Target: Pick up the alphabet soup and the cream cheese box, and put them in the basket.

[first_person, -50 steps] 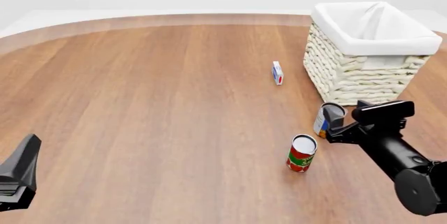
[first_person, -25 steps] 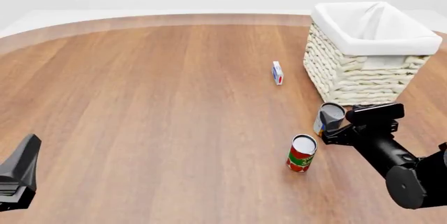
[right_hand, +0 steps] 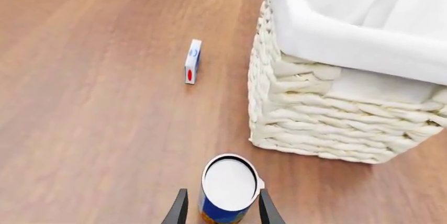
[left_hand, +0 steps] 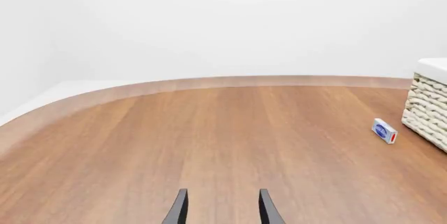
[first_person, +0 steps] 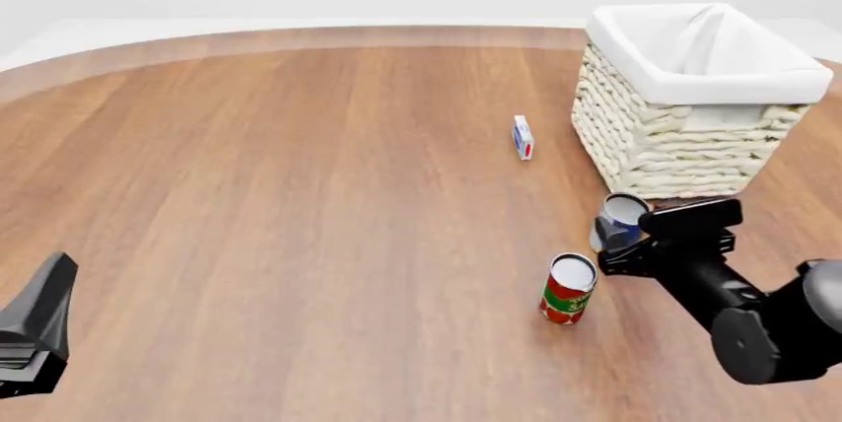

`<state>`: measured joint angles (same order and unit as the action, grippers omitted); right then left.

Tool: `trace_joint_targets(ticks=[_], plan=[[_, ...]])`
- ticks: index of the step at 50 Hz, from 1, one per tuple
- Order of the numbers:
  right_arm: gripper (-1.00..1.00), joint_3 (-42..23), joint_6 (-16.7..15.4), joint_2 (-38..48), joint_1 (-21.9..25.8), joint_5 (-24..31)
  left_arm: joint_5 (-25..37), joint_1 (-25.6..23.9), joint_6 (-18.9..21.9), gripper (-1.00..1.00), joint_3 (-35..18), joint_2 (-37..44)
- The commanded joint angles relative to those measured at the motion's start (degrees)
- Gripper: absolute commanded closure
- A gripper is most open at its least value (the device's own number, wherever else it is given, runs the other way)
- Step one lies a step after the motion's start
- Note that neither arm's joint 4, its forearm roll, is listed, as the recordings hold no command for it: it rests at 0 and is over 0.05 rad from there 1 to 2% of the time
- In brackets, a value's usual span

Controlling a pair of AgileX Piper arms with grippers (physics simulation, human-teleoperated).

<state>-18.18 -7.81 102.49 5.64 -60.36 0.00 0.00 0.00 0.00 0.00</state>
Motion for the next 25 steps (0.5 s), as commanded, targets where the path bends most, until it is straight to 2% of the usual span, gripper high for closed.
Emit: trace_joint_targets(ticks=[1,25], plan=[[-1.00,-1.05,-0.15,2.51,-0.14,-0.46,0.00,0.00,0.00,-1.00,0.00,0.00],[-1.00,-2.98,-0.30,7.26,-0.35,-1.04,0.00,0.00,0.00,-1.00,0.00,0.00]])
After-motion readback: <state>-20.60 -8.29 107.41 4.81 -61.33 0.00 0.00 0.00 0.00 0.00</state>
